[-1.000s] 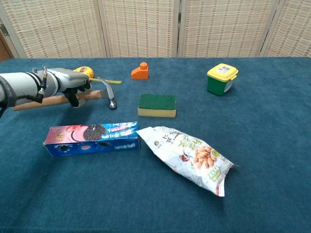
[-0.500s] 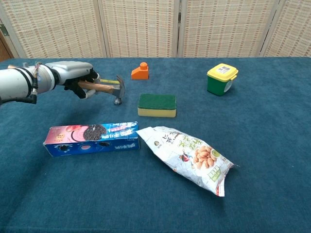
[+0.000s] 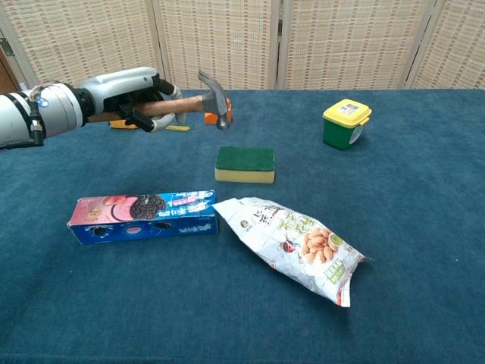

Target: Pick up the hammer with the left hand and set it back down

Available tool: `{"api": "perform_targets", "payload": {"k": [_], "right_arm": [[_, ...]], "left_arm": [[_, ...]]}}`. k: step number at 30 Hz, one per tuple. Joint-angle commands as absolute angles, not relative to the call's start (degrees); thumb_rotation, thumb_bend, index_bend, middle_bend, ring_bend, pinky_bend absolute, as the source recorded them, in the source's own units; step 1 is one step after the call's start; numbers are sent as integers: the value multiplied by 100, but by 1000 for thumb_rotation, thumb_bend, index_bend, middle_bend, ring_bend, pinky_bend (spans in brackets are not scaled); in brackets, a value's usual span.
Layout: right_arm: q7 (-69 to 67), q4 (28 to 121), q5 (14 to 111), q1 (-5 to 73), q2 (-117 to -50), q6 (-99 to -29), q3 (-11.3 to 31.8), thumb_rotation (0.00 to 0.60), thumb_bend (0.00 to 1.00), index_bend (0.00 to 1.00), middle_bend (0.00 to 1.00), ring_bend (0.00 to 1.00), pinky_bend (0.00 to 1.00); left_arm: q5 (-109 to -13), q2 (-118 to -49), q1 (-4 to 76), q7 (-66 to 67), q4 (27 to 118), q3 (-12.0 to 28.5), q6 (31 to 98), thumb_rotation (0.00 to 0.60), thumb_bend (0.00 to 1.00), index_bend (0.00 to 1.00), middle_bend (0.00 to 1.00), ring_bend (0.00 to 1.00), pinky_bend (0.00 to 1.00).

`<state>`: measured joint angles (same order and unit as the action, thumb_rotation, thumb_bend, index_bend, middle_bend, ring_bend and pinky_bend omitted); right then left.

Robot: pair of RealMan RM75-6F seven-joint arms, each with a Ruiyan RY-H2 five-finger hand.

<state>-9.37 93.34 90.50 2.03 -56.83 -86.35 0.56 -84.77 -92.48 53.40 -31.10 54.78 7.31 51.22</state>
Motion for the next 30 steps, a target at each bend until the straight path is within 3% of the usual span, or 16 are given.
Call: {"api": "perform_targets", "payload": {"k": [1,7,13,20,30], "right_arm": [[-927,9341,9048,199,-5689,-8629,50,600,256,351,422,266,280],[-932,9328,9042,190,-5684,-8639,53,600,256,351,422,266,281],[-978,9290,9013,175,-5679,-8637,52,600,256,351,422,266,280],[-1024,9241,8968,157,-5688,-8626,55,600,256,351,422,266,281],[-1031,9214,8951,177,-5708,-8589,71,600,256,351,422,266,280]], "left_arm": [[-8664,-9262,5416,-3233,5546,649,5213,600,586,717,829,829,980],[-8595,-9539,5587,-2842,5459,726,5081,600,586,720,838,882,980],[-8254,-9806,5814,-2317,5205,857,4518,600,587,722,841,896,980],[-7859,-9851,5985,-1991,5102,975,3888,600,586,722,841,896,980],[-7429,-9865,6025,-1406,5091,1051,3486,600,586,722,841,896,980]]}}
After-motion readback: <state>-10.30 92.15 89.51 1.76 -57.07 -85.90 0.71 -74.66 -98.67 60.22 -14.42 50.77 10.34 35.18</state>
